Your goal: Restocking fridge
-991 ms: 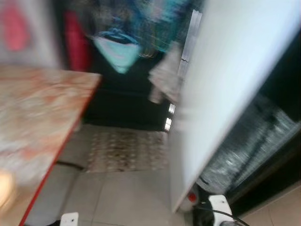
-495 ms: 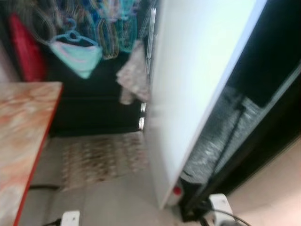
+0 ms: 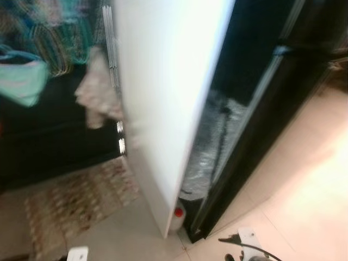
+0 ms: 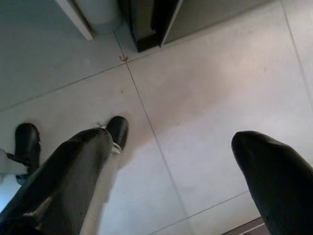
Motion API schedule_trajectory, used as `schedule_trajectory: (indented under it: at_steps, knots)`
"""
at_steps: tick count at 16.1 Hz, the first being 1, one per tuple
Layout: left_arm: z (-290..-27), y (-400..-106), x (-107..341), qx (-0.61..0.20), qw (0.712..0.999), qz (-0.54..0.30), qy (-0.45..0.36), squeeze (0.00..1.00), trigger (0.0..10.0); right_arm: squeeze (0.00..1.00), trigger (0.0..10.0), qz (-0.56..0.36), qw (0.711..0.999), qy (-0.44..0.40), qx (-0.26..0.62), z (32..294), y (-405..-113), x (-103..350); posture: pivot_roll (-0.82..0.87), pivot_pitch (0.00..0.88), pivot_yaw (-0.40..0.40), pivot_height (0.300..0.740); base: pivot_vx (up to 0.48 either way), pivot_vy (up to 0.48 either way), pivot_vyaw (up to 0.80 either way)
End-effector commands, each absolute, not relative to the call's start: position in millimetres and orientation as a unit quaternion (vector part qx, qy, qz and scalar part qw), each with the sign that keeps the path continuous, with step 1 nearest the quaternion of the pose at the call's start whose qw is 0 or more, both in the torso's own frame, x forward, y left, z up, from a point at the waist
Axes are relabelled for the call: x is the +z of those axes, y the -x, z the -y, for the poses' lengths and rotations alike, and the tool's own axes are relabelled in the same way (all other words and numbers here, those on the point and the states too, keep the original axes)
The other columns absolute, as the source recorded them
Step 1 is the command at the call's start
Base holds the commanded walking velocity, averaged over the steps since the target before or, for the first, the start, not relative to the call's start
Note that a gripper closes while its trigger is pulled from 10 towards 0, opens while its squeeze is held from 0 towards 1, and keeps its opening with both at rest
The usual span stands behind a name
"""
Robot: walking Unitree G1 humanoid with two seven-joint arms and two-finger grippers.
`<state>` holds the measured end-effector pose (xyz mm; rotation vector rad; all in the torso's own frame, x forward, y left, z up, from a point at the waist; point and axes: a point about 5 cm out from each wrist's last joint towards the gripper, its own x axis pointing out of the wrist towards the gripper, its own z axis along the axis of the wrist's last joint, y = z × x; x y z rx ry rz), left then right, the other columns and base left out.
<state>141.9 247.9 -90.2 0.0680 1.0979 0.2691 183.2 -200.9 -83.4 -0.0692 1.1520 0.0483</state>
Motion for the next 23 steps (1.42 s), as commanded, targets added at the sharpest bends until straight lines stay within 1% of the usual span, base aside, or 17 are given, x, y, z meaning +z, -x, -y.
schedule_trajectory:
  at_steps: [1, 6, 11, 13, 15, 18, 19, 21, 23]
  knots:
    - [-243, -146, -90, 0.116, 0.847, -0.517, -0.035, 0.00, 10.0, 0.00, 10.0, -0.546, 0.837, 0.037, 0.009, 210, -181, -83, 0.10, 0.000, -0.039, 0.740, 0.000, 0.000, -0.78]
    - [-245, -144, -90, 0.117, 0.847, -0.517, -0.039, 0.00, 10.0, 0.00, 10.0, -0.546, 0.837, 0.034, 0.012, 207, -180, -84, 0.10, 0.000, -0.032, 0.740, 0.000, 0.000, -0.78]
    - [-252, -146, -87, 0.110, 0.851, -0.512, -0.050, 0.00, 10.0, 0.00, 10.0, -0.542, 0.840, 0.017, 0.005, 198, -180, -85, 0.07, 0.000, 0.015, 0.740, 0.000, 0.000, -0.78]
    - [-252, -146, -87, 0.109, 0.851, -0.511, -0.053, 0.00, 10.0, 0.00, 10.0, -0.543, 0.840, 0.014, 0.002, 198, -180, -85, 0.06, 0.000, 0.015, 0.740, 0.000, 0.000, -0.78]
    - [-249, -149, -87, 0.104, 0.854, -0.507, -0.053, 0.00, 10.0, 0.00, 10.0, -0.542, 0.840, 0.015, 0.000, 201, -181, -85, 0.07, 0.000, -0.002, 0.740, 0.000, 0.000, -0.78]
    - [-246, -152, -87, 0.109, 0.855, -0.505, -0.047, 0.00, 10.0, 0.00, 10.0, -0.536, 0.844, 0.020, 0.004, 204, -186, -82, 0.10, 0.000, -0.023, 0.740, 0.000, 0.000, -0.78]
    - [-246, -152, -87, 0.111, 0.854, -0.506, -0.047, 0.00, 10.0, 0.00, 10.0, -0.527, 0.850, 0.011, 0.003, 204, -187, -81, 0.10, 0.000, -0.026, 0.740, 0.000, 0.000, -0.78]
    - [-245, -153, -87, 0.113, 0.854, -0.506, -0.046, 0.00, 10.0, 0.00, 10.0, -0.521, 0.853, 0.015, 0.006, 204, -188, -80, 0.10, 0.000, -0.031, 0.740, 0.000, 0.000, 0.00]
    - [-244, -153, -87, 0.118, 0.854, -0.505, -0.040, 0.00, 10.0, 0.00, 10.0, -0.519, 0.854, 0.017, -0.010, 206, -189, -80, 0.11, 0.000, -0.022, 0.740, 0.000, 0.000, 0.00]
